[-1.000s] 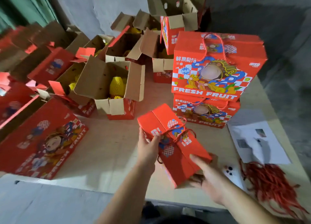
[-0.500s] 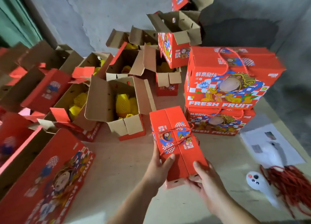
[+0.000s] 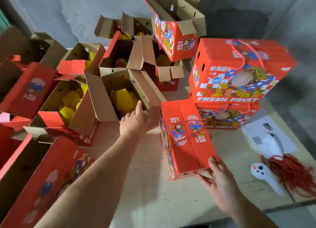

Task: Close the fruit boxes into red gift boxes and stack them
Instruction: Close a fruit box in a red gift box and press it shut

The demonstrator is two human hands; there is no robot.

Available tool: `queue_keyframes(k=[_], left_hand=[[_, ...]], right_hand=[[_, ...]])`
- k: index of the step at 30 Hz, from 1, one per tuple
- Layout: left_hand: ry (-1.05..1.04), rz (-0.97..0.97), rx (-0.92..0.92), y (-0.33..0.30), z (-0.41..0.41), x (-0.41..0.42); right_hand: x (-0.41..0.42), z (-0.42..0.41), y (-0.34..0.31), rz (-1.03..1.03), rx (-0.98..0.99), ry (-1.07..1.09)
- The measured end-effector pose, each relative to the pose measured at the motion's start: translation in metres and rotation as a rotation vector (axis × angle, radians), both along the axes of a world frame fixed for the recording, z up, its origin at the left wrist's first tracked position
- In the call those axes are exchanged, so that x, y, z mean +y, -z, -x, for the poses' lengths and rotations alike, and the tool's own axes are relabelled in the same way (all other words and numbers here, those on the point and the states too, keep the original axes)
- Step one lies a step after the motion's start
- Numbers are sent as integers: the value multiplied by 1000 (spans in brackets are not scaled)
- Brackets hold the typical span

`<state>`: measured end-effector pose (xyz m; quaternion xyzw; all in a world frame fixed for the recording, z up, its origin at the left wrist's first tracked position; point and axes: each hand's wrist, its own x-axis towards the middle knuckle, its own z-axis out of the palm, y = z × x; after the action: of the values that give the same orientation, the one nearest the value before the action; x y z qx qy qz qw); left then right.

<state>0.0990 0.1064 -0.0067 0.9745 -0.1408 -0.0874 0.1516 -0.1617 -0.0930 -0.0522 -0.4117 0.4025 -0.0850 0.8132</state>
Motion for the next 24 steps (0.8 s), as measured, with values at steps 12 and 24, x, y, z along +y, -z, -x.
queue_keyframes(k=[12,24], left_hand=[[155,-109,-188,25,-16,81],[203,-77,-242,27,31,75]], right_hand=[[12,-10,-8,-54,63,101],[26,-155,-43,-99,161,64]])
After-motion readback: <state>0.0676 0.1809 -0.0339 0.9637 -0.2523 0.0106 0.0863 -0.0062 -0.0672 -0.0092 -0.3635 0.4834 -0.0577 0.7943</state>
